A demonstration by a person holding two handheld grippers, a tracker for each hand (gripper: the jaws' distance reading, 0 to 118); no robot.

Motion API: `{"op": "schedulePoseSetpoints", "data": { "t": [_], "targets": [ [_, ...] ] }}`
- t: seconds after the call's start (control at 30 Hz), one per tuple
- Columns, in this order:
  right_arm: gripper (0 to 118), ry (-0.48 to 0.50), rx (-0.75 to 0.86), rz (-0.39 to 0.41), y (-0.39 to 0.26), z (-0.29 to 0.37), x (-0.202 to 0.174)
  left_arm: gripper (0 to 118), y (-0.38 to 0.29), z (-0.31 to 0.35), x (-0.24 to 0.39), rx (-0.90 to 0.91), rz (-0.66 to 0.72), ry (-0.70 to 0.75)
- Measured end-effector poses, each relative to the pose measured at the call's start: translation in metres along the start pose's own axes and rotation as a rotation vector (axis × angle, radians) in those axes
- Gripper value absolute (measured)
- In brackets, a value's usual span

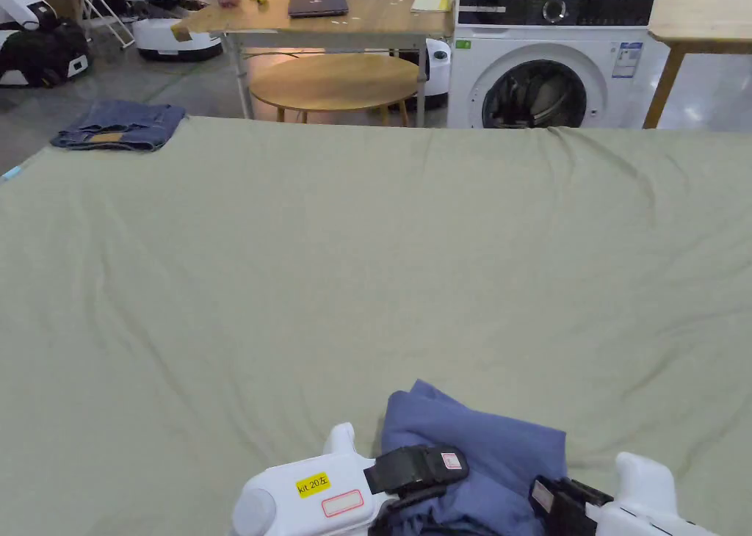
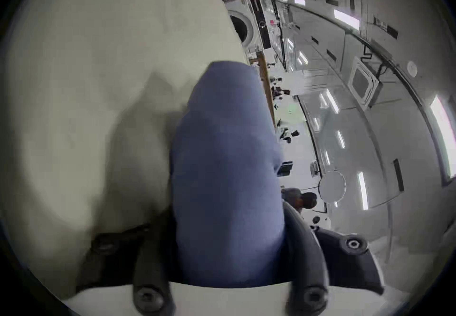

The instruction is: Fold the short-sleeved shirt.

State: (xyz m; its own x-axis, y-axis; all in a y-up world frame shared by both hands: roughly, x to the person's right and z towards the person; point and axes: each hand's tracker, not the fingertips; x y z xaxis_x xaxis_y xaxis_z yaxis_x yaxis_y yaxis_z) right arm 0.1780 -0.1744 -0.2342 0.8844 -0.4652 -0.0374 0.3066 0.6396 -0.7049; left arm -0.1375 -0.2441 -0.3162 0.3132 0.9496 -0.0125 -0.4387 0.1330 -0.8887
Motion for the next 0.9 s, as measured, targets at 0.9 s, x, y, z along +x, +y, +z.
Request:
{"op": "schedulePoseSetpoints", "data": {
  "t": [0.9],
  "targets": [
    [0, 0.006, -0.056, 0.218, -0.001, -0.053, -0.139, 33, 0.252, 0.392, -0.078, 0.279, -0.212, 0.567]
  ]
}}
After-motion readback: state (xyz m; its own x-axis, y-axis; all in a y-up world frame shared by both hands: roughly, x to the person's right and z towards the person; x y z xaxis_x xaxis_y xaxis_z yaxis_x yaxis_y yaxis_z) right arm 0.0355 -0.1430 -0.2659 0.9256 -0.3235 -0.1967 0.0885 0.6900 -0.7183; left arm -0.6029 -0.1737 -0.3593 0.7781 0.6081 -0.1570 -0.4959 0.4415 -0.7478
